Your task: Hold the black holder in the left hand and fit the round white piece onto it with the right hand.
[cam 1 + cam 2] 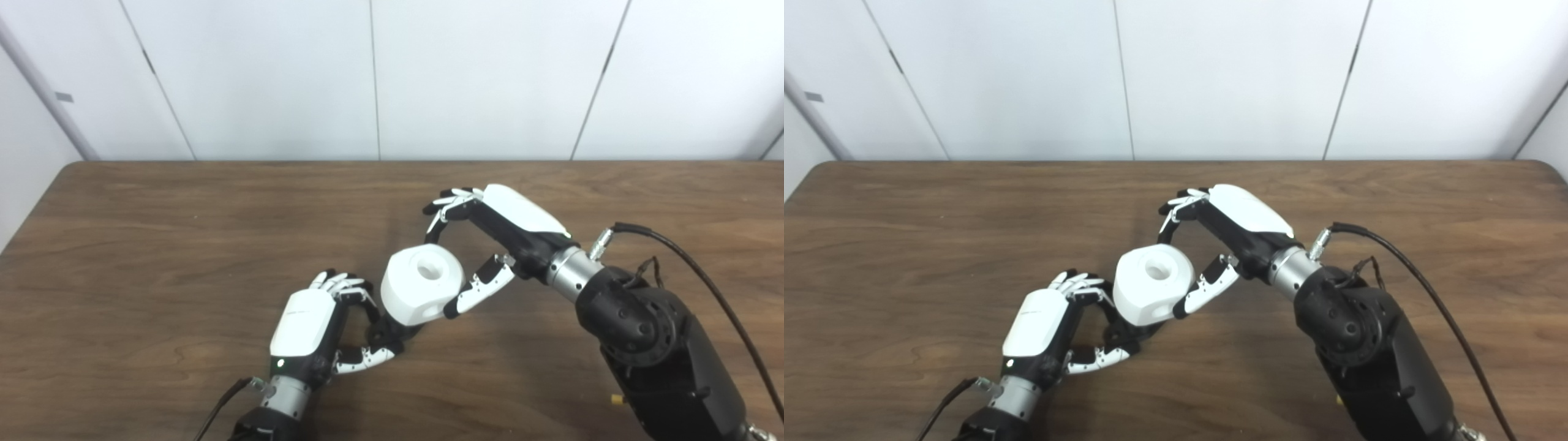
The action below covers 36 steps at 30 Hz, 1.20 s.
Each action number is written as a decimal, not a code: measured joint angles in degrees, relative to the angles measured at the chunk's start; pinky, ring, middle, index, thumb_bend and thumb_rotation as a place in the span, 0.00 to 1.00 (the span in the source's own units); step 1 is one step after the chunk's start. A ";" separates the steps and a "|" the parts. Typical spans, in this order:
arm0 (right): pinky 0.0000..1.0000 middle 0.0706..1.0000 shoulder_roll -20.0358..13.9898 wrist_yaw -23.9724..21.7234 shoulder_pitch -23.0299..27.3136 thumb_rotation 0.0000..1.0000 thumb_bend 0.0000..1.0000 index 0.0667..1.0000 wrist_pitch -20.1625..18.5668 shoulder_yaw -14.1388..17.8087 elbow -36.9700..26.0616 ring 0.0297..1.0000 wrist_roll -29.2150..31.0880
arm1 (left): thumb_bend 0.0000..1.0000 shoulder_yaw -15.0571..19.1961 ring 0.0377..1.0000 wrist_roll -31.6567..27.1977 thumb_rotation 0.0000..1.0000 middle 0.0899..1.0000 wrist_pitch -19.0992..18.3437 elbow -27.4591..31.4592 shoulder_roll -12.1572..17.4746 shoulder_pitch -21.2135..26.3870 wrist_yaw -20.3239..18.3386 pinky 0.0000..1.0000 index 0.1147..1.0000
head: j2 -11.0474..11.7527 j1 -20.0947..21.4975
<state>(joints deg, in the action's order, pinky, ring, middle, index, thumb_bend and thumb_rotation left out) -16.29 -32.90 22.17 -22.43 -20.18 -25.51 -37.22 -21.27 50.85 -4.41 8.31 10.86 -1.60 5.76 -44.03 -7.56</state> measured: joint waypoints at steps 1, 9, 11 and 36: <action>1.00 0.82 0.15 0.07 0.00 0.14 0.53 0.44 0.15 -0.09 0.01 0.95 -0.08 | 0.52 -0.07 0.85 0.07 0.05 0.75 -0.12 -0.01 -0.07 0.03 0.00 0.94 0.42 | 0.00 0.00; 1.00 0.82 0.93 1.24 -0.11 0.14 0.53 0.44 1.65 -0.64 0.56 0.95 -0.33 | 0.52 -0.56 0.85 0.60 0.05 0.75 -1.25 -0.01 -0.39 0.25 0.00 0.95 0.42 | -0.09 -0.18; 1.00 0.82 0.93 1.47 -0.12 0.14 0.53 0.44 2.08 -0.63 0.87 0.95 -0.31 | 0.52 -0.68 0.85 0.63 0.05 0.75 -1.47 -0.01 -0.40 0.29 0.00 0.95 0.42 | -0.09 -0.18; 1.00 0.82 -0.21 2.83 0.75 0.14 0.53 0.44 4.74 -0.24 3.67 0.95 -1.69 | 0.52 -0.87 0.85 0.40 0.05 0.75 -1.16 0.00 -0.24 0.38 0.00 0.94 0.42 | 0.00 1.14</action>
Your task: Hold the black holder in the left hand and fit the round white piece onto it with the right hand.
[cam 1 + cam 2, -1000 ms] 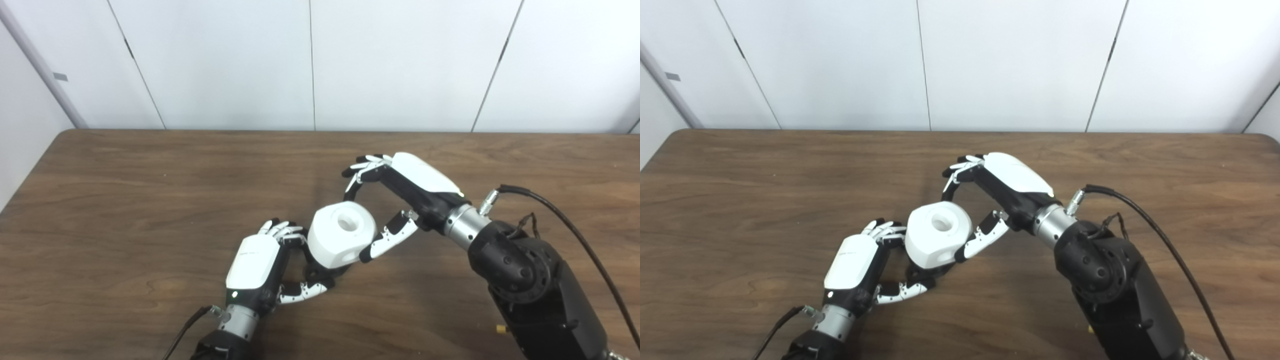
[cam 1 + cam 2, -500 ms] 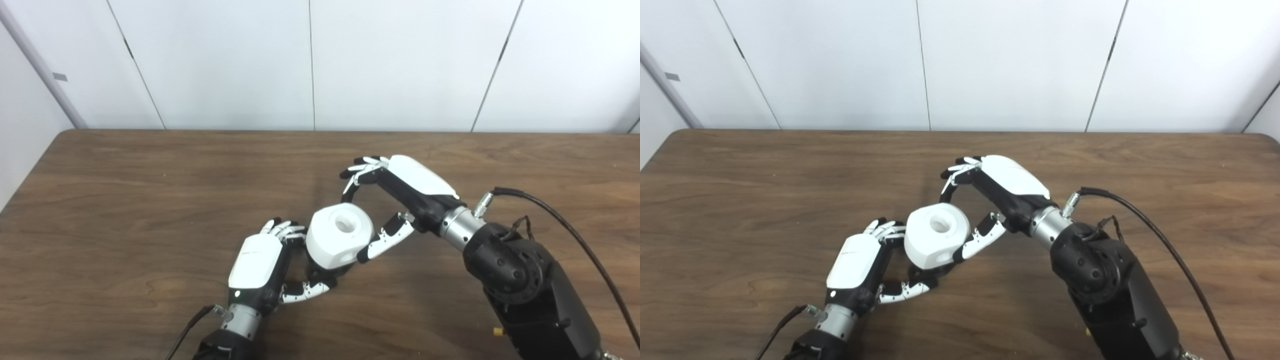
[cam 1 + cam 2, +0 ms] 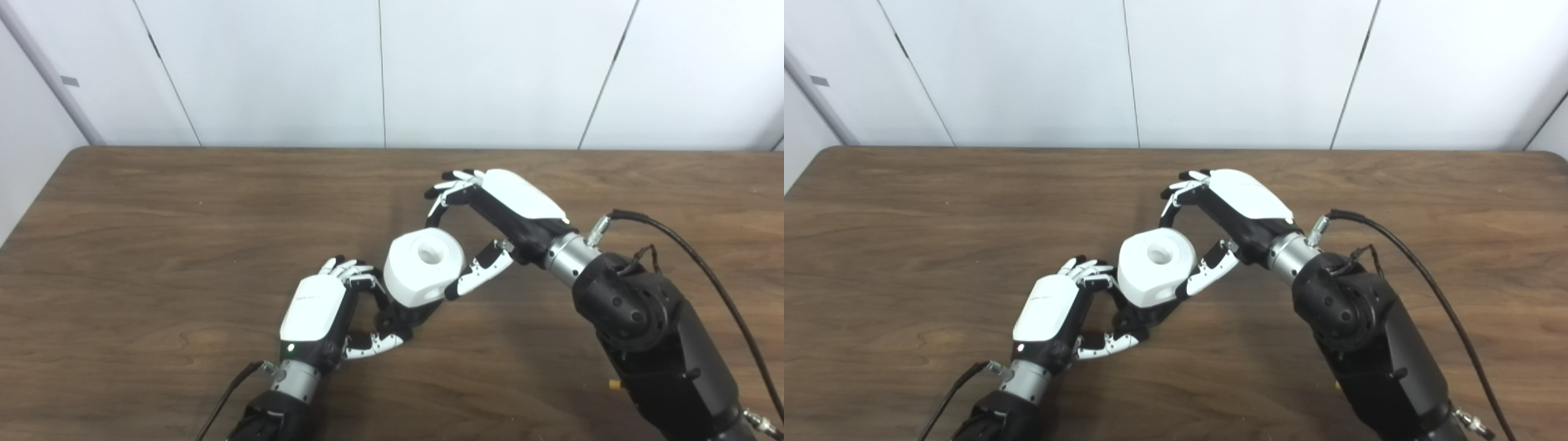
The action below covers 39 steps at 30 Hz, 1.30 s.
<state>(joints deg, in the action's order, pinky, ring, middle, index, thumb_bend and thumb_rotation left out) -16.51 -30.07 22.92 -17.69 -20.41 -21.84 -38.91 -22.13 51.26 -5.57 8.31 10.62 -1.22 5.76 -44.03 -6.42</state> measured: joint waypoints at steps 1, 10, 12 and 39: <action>1.00 0.82 0.01 0.00 0.00 0.14 0.53 0.44 0.09 -0.02 0.00 0.95 -0.04 | 0.52 0.00 0.85 0.00 0.05 0.75 0.00 0.00 0.00 0.00 0.00 0.94 0.42 | 0.00 0.00; 1.00 0.81 0.06 0.13 -0.03 0.14 0.53 0.44 0.49 -0.47 0.33 0.95 -0.81 | 0.52 -0.02 0.85 0.00 0.05 0.74 0.07 -0.02 0.00 0.03 0.00 0.94 0.42 | -0.09 0.18; 1.00 0.82 0.13 0.13 -0.04 0.14 0.53 0.44 0.47 -0.57 0.34 0.95 -0.84 | 0.52 -0.04 0.85 0.01 0.05 0.74 0.09 -0.02 0.00 0.04 0.00 0.94 0.42 | 0.00 0.09; 1.00 0.83 1.35 1.48 -0.66 0.14 0.53 0.44 1.51 -1.30 2.02 0.95 -1.08 | 0.52 -0.18 0.85 0.12 0.05 0.75 -0.26 0.02 0.01 0.06 0.00 0.94 0.42 | -0.53 0.26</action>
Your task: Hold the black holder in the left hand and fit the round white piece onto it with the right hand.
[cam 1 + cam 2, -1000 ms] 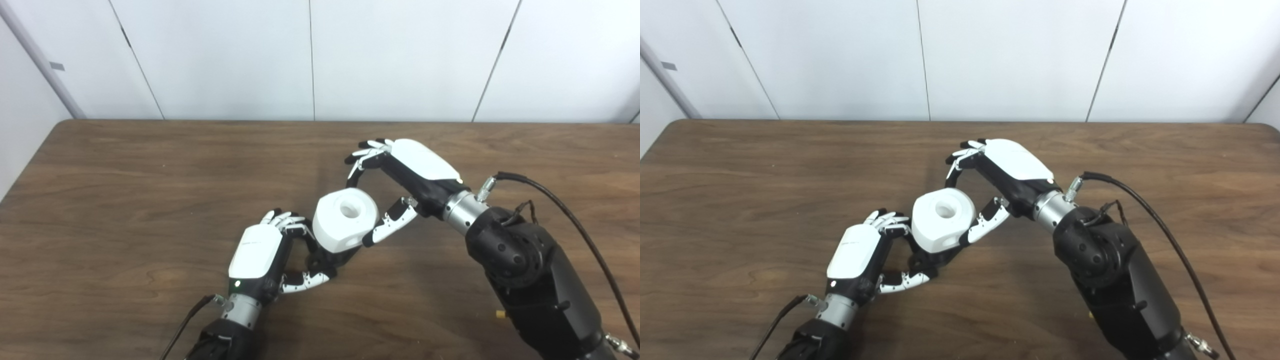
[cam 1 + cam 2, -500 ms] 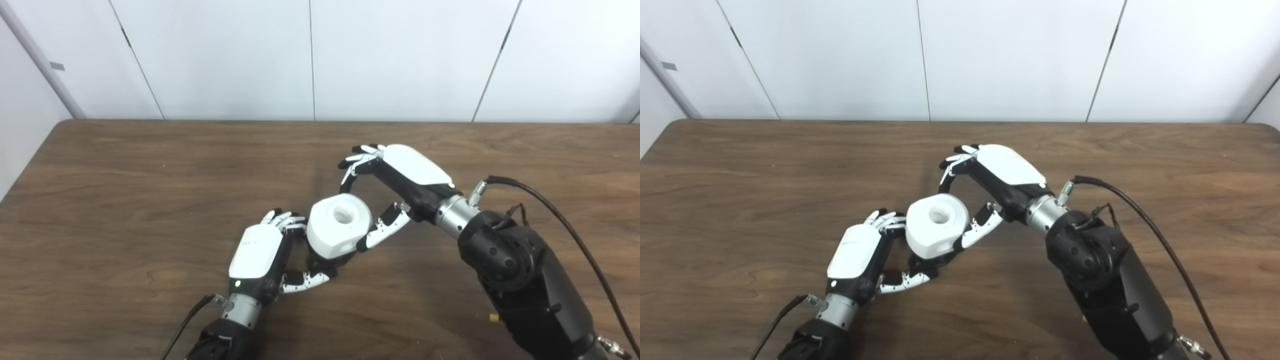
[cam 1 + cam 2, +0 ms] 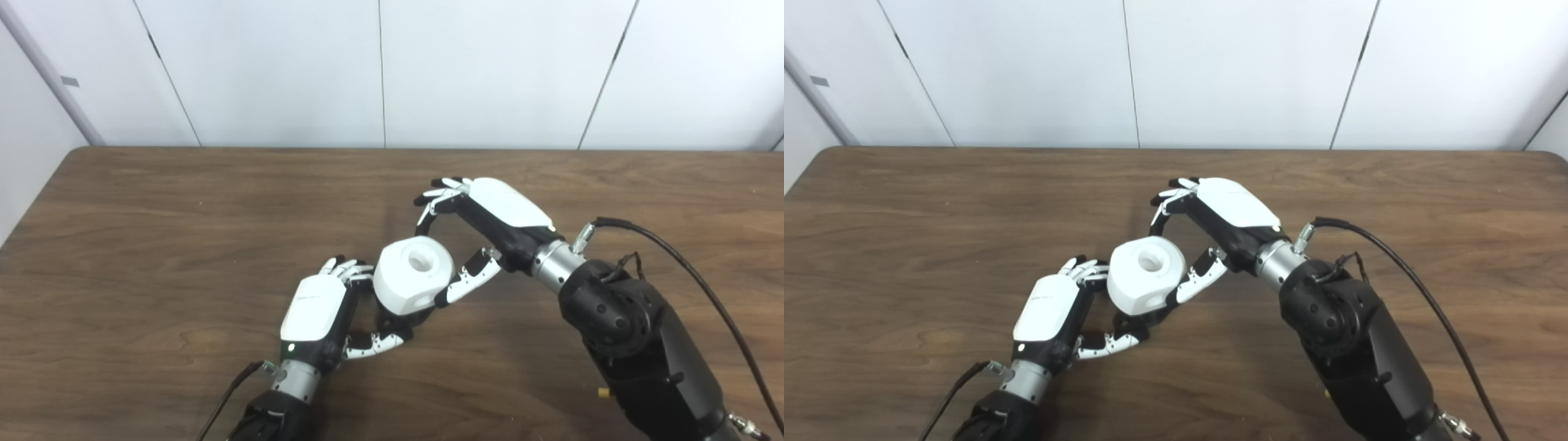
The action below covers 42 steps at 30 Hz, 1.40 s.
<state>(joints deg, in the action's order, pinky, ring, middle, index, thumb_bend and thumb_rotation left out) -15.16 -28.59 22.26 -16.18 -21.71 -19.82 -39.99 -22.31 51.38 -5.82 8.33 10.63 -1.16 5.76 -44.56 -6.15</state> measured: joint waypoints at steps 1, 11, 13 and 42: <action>1.00 0.83 -0.07 0.13 0.01 0.14 0.53 0.44 0.25 0.05 0.14 0.95 0.06 | 0.52 0.00 0.85 0.01 0.05 0.75 -0.01 0.01 0.01 0.00 0.00 0.95 0.42 | 0.00 0.00; 1.00 0.82 -0.71 0.47 0.06 0.14 0.53 0.44 1.00 0.91 0.80 0.95 0.23 | 0.52 -0.04 0.85 0.02 0.05 0.74 0.03 0.05 0.06 -0.01 0.00 0.94 0.42 | -0.18 0.61; 1.00 0.82 -1.26 0.40 0.14 0.14 0.53 0.44 1.01 0.91 0.80 0.95 0.31 | 0.52 -0.04 0.85 0.02 0.05 0.74 0.02 0.05 0.06 0.00 0.00 0.94 0.42 | -0.18 0.62; 1.00 0.82 0.10 -0.81 -0.47 0.13 0.52 0.44 0.80 -0.40 0.80 0.96 -0.60 | 0.52 -0.47 0.85 0.37 0.05 0.75 -0.33 0.22 0.09 0.02 0.00 0.95 0.42 | -0.70 0.35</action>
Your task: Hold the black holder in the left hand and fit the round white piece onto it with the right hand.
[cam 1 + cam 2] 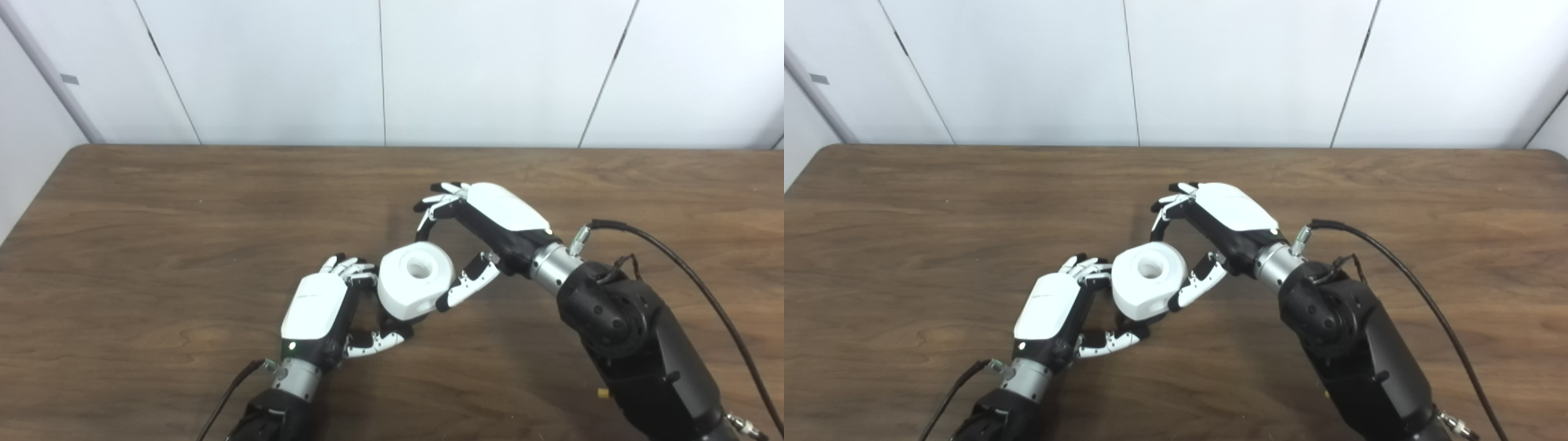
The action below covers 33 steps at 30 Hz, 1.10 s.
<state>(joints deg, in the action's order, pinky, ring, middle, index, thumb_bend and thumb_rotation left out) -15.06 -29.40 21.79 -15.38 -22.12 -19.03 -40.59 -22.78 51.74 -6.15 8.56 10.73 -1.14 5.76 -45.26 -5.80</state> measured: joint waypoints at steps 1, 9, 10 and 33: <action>1.00 0.82 0.00 0.00 0.00 0.13 0.53 0.44 0.01 0.00 0.00 0.96 0.01 | 0.52 -0.01 0.85 0.00 0.05 0.75 -0.02 0.01 0.00 0.00 0.00 0.95 0.42 | 0.00 0.00; 1.00 0.82 -0.10 0.01 -0.07 0.14 0.53 0.45 0.03 0.20 0.07 0.96 0.05 | 0.52 -0.07 0.85 0.00 0.05 0.75 -0.07 0.08 0.00 -0.01 0.00 0.95 0.42 | 0.18 0.09; 1.00 0.83 -0.16 0.02 -0.06 0.14 0.53 0.45 0.04 0.20 0.10 0.96 -0.04 | 0.52 -0.07 0.85 0.00 0.05 0.75 -0.07 0.08 0.00 -0.01 0.00 0.94 0.42 | 0.18 0.09; 1.00 1.00 -2.93 -5.34 -0.27 0.42 1.00 0.85 -1.27 -0.82 0.54 1.00 -2.69 | 0.52 -0.26 0.85 0.21 0.05 0.74 -0.11 0.10 0.00 0.02 -0.01 0.95 0.42 | 0.44 0.26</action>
<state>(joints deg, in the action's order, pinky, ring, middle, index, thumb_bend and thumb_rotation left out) -17.99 -34.73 21.52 -16.65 -22.94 -18.49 -43.28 -23.05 51.95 -6.27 8.65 10.73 -1.12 5.75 -44.82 -5.54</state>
